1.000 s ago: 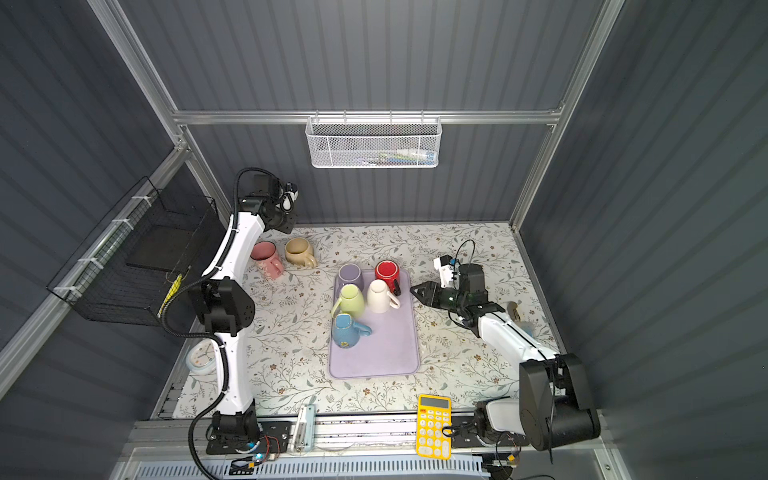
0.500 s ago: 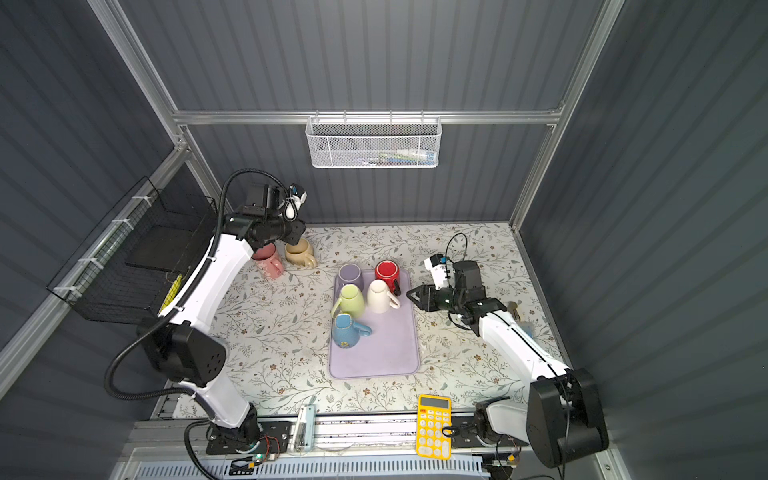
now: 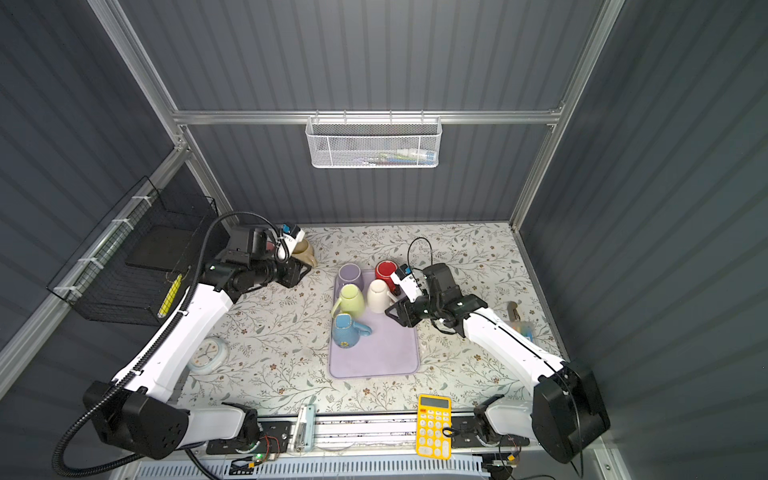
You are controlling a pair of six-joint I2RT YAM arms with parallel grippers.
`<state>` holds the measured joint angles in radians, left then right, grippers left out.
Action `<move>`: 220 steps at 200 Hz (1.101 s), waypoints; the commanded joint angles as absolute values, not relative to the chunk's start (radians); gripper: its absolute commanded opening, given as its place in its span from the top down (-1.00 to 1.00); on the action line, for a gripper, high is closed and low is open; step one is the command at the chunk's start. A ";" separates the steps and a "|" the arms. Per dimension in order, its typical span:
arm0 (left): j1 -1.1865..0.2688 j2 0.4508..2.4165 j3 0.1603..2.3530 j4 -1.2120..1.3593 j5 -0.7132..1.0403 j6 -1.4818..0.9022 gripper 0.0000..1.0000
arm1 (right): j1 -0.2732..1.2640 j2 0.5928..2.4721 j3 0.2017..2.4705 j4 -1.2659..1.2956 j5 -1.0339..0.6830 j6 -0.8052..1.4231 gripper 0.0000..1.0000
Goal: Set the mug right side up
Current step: 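Raise the left gripper while the right gripper moves toward the light blue mug, then lower the right gripper onto the light blue mug's handle and close it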
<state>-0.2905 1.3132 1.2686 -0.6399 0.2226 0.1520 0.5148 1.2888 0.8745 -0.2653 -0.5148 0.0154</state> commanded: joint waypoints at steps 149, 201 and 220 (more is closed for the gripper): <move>-0.301 1.021 0.830 -0.356 0.451 -0.001 0.07 | 0.725 1.655 1.107 -0.367 -0.354 -0.306 -0.16; -0.301 1.022 0.808 -0.347 0.429 0.018 0.08 | 0.748 1.735 1.121 -0.340 -0.345 -0.329 -0.15; -0.301 1.016 0.805 -0.348 0.419 0.021 0.08 | 0.752 1.752 1.108 -0.310 -0.304 -0.323 -0.14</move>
